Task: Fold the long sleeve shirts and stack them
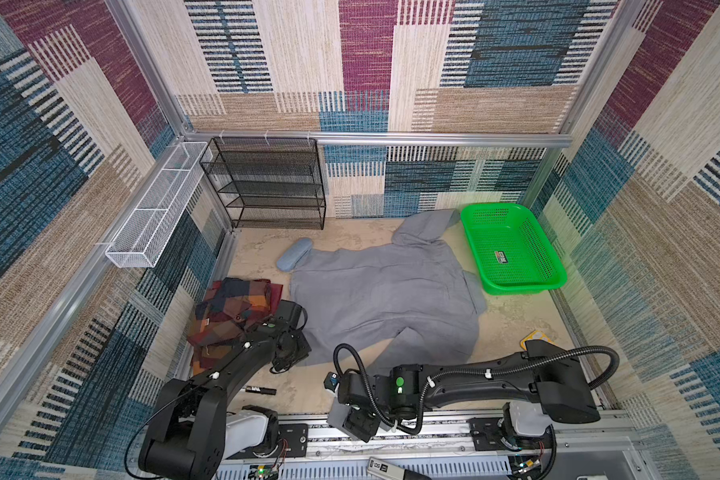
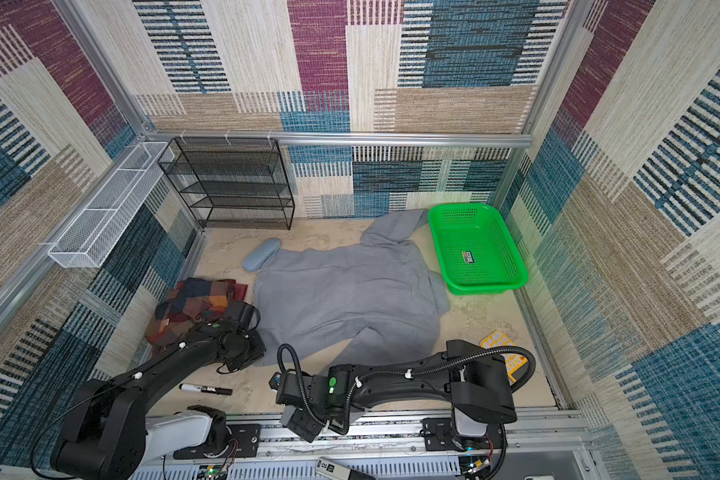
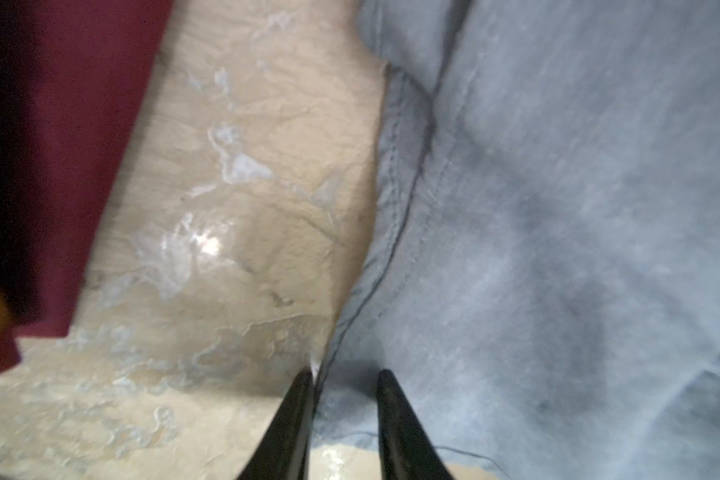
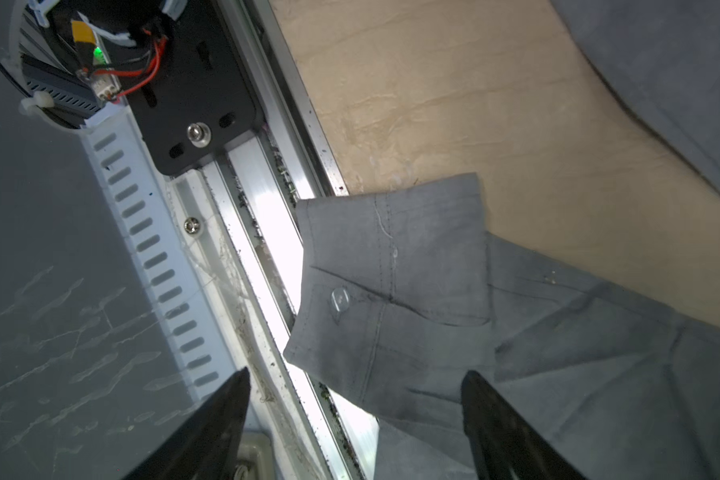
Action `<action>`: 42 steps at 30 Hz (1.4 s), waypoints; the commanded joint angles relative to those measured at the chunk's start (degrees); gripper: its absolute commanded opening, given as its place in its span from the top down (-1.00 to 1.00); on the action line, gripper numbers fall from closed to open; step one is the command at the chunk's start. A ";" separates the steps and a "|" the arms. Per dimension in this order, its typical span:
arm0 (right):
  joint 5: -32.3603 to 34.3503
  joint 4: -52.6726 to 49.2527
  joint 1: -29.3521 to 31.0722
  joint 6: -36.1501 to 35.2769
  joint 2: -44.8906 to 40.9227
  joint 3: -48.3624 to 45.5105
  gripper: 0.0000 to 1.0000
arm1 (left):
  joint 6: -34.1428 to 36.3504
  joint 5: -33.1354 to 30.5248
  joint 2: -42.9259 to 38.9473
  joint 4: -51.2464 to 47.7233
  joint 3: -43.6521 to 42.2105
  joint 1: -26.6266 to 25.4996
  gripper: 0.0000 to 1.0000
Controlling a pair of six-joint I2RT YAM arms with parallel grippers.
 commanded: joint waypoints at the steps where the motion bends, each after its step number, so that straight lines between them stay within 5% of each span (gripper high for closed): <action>1: 1.55 1.11 0.10 -1.39 2.17 0.33 -0.62 | -0.99 2.40 1.65 4.72 -2.92 -0.24 0.48; 5: 0.61 3.47 0.13 -1.74 4.77 -0.70 -0.59 | -0.05 2.38 1.41 4.95 -2.96 -0.42 0.76; 14: -1.39 6.42 0.08 -1.64 7.26 -1.68 -0.41 | 1.09 2.10 0.44 4.16 -3.01 -0.59 1.00; 26: -2.73 7.99 0.08 -1.47 4.93 -3.06 0.77 | 0.56 3.57 -7.97 -0.64 -2.79 -0.77 1.00; 30: -3.04 7.77 0.10 -1.74 0.59 -3.49 1.00 | -0.41 4.08 -14.31 -6.17 -0.75 -0.86 1.00; 42: 3.82 -5.71 -0.43 -0.76 -27.64 -2.15 1.00 | -4.63 -0.12 -24.63 -28.47 10.79 -0.90 1.00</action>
